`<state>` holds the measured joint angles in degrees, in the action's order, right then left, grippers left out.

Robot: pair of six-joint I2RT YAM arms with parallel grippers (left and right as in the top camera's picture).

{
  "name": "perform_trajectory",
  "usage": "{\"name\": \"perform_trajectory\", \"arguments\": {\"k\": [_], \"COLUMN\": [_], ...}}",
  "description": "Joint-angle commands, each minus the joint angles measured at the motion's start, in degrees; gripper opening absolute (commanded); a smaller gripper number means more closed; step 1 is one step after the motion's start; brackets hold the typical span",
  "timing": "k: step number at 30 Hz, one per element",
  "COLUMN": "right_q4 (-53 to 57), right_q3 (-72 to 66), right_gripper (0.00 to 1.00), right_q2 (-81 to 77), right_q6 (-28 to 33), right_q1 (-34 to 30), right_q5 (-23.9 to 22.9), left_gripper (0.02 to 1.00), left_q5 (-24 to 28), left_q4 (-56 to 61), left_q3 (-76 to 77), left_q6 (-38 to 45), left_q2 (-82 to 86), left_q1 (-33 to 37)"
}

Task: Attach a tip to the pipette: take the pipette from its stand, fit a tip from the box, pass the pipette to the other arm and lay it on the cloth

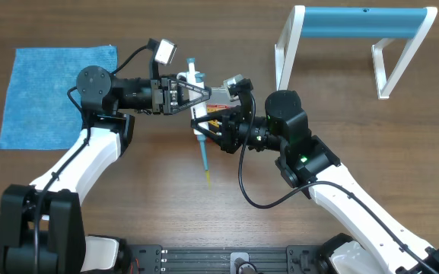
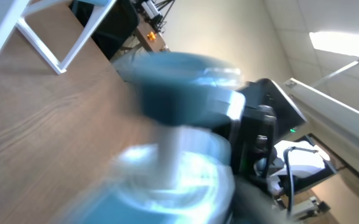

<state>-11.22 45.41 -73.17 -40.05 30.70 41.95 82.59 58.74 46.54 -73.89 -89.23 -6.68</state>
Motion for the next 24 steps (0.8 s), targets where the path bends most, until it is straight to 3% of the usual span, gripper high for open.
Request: {"name": "perform_trajectory", "arguments": {"k": [1, 7, 8, 9, 10, 17, 21, 24], "right_q4": [0.2, 0.2, 0.2, 0.2, 0.2, 0.6, 0.6, 0.4], "right_q3": [0.8, 0.8, 0.8, 0.8, 0.8, 0.8, 0.8, 0.8], "right_gripper": [0.08, 0.08, 0.115, 0.371, 0.73, 0.761, 0.761, 0.761], "right_q2": [0.2, 0.2, 0.2, 0.2, 0.2, 0.2, 0.2, 0.2], "right_q6": [-0.9, -0.9, -0.9, -0.9, -0.9, -0.6, -0.6, -0.7], "right_q1": [-0.1, -0.2, -0.2, -0.2, -0.2, -4.5, -10.9, -14.8], "right_q5": [1.0, 1.0, 1.0, 1.0, 1.0, 1.3, 6.2, 11.9], "left_gripper": [0.027, 0.027, 0.027, 0.029, 0.029, 0.027, 0.029, 0.027], "left_q5": [-0.1, -3.5, -4.6, -5.7, -6.9, -14.1, -20.4, -20.9], "left_q4": [0.5, 0.4, 0.2, -0.3, -1.3, -14.1, -20.0, -24.1], "left_q3": [1.0, 1.0, 1.0, 1.0, 1.0, 1.0, 1.0, 1.0], "left_q6": [1.6, 6.5, 6.7, 6.6, 6.6, 13.8, 16.0, 19.1], "left_q2": [-0.1, -0.2, -0.1, -0.1, -0.1, -0.2, -0.1, -0.1], "left_q1": [0.4, 0.4, 0.4, 0.4, 0.4, 1.0, 5.4, 10.4]}}
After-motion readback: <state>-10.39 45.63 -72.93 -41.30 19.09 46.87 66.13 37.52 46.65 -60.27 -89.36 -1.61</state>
